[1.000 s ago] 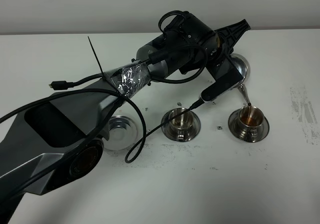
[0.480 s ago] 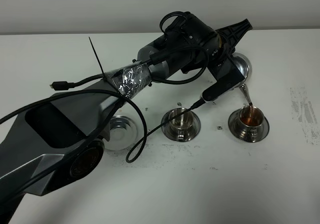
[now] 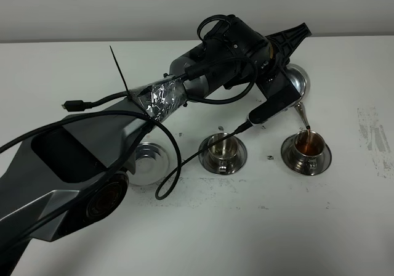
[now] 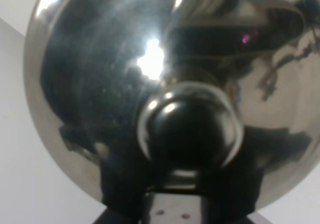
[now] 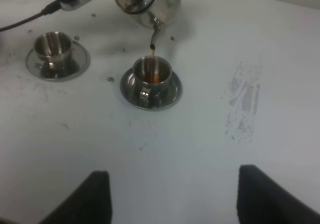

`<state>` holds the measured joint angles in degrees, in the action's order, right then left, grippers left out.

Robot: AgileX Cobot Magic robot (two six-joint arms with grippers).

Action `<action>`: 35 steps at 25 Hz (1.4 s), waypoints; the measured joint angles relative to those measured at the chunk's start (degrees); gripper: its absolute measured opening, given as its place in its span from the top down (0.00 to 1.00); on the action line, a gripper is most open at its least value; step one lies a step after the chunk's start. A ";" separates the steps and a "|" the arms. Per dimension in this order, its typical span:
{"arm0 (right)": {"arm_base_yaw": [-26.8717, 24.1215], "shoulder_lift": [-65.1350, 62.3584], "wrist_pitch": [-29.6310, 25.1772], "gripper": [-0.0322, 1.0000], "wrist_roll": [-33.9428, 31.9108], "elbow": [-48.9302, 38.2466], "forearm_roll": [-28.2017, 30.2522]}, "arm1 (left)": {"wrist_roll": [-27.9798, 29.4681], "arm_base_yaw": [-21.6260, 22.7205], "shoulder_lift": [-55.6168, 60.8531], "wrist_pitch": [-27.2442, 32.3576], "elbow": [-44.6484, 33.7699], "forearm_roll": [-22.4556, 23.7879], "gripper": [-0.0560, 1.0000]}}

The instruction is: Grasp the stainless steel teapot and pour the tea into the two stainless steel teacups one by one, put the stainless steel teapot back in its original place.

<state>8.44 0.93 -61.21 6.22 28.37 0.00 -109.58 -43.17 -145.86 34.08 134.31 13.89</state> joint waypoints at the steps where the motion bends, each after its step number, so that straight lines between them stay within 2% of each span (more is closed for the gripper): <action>1: 0.00 0.00 0.00 0.47 0.00 0.00 0.00 | 0.00 0.00 0.00 -0.15 0.00 0.00 0.78; 35: 0.00 0.00 0.00 0.47 0.00 0.00 0.00 | -0.04 -0.21 0.00 -1.48 0.00 0.00 0.78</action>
<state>8.44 0.93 -61.21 6.22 28.37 0.00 -109.62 -43.37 -145.86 32.60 134.31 13.89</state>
